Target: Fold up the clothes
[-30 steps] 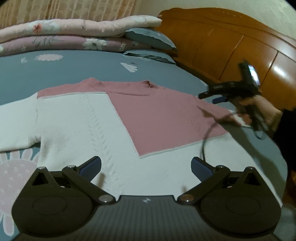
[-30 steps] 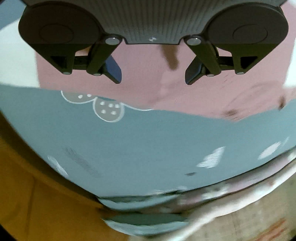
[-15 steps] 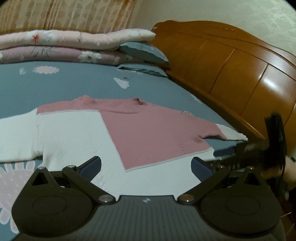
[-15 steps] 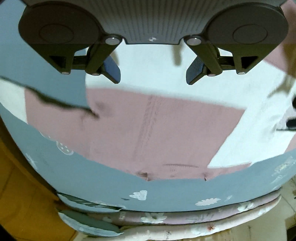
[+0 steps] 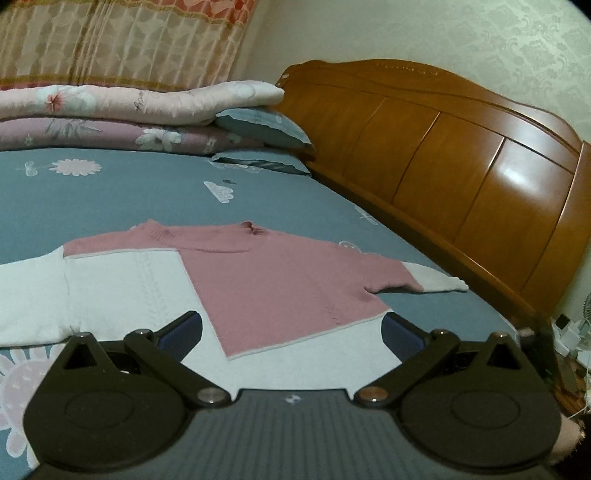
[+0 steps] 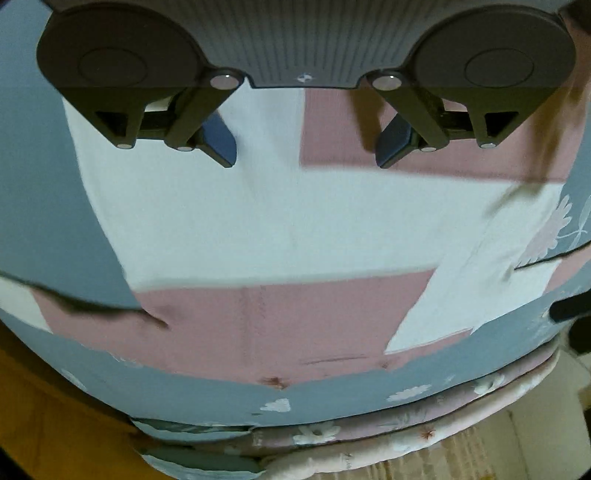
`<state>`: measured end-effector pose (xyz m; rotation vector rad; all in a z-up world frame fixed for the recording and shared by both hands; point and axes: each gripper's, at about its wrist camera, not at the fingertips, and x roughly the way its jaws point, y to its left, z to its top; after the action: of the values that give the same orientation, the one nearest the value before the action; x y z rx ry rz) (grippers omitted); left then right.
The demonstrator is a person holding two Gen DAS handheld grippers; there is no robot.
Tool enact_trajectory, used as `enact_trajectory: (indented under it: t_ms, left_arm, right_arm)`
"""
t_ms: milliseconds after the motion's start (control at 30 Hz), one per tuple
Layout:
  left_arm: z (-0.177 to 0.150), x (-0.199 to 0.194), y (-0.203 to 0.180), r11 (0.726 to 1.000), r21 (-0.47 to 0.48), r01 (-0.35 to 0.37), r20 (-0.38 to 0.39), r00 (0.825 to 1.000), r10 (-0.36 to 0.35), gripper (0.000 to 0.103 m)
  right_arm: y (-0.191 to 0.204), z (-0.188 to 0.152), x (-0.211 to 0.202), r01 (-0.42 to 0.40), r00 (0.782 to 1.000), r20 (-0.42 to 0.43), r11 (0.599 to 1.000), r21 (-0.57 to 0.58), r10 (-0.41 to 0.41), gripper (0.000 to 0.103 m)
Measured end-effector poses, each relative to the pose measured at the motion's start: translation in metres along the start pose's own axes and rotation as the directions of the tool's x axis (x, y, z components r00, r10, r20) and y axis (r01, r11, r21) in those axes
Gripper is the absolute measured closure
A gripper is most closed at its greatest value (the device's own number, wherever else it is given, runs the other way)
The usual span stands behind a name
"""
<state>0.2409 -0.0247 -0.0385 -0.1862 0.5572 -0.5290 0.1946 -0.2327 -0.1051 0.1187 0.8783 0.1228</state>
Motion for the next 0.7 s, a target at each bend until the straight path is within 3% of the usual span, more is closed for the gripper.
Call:
enact_trajectory:
  t_ms: [200, 600, 700]
  left_arm:
    - [0.000, -0.002, -0.007, 1.000, 0.012, 0.021, 0.004, 1.000, -0.021, 0.001]
    - [-0.005, 0.002, -0.014, 0.999, 0.031, 0.029, -0.019, 0.999, -0.028, 0.001]
    - [-0.003, 0.000, -0.013, 0.999, 0.021, 0.030, -0.011, 1.000, -0.029, 0.001]
  right_arm:
    - [0.007, -0.019, -0.028, 0.014, 1.000, 0.009, 1.000, 0.028, -0.014, 0.014]
    - [0.051, -0.014, -0.009, 0.009, 1.000, 0.026, 0.997, -0.079, -0.007, 0.012]
    - [0.053, -0.024, -0.006, 0.027, 0.999, 0.032, 0.995, -0.092, -0.024, 0.000]
